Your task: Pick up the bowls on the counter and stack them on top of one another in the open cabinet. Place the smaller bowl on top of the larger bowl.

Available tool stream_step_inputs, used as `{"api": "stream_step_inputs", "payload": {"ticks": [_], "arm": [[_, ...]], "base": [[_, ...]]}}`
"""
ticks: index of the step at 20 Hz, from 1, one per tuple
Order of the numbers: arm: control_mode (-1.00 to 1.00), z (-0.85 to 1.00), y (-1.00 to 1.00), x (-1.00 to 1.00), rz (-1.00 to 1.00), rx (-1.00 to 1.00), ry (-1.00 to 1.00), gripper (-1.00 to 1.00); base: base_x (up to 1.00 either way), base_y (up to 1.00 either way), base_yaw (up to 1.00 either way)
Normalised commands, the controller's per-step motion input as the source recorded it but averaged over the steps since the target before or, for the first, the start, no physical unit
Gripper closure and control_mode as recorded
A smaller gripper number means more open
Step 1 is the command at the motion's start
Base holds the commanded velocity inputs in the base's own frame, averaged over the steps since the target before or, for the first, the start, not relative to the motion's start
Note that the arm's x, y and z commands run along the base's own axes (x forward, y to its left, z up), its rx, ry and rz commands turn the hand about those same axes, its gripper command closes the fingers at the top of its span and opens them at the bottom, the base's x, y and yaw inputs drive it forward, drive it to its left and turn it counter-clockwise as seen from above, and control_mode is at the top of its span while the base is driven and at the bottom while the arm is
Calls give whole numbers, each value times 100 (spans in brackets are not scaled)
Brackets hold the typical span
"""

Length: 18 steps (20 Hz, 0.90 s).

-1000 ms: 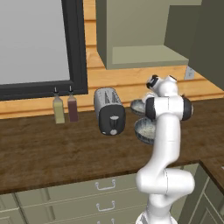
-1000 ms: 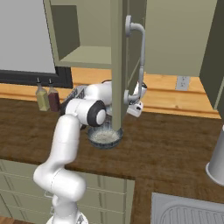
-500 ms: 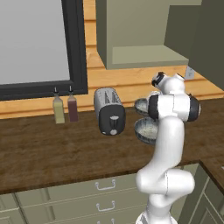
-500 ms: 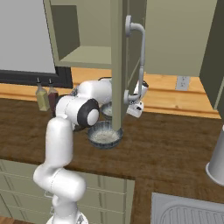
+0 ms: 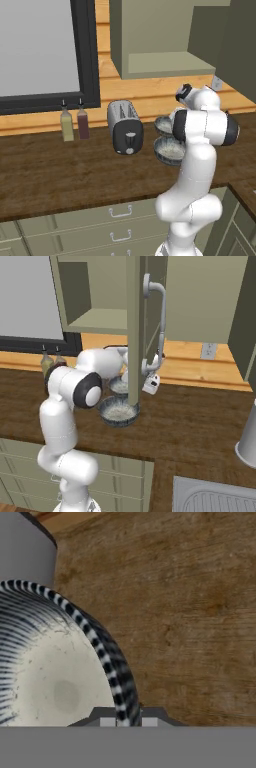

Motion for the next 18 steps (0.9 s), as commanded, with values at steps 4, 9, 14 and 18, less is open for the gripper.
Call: {"api": "stream_step_inputs", "payload": {"ticks": [4, 9, 14, 18], "arm": [[-100, 36, 23, -51, 0, -2, 0, 100], [-100, 9, 16, -79, 0, -4, -1, 100], [-100, -8, 1, -28, 0, -9, 1, 100], [-100, -14, -1, 0, -4, -6, 8, 100]], "base": [[0, 0, 0], [0, 0, 0], [0, 0, 0], [0, 0, 0]]}}
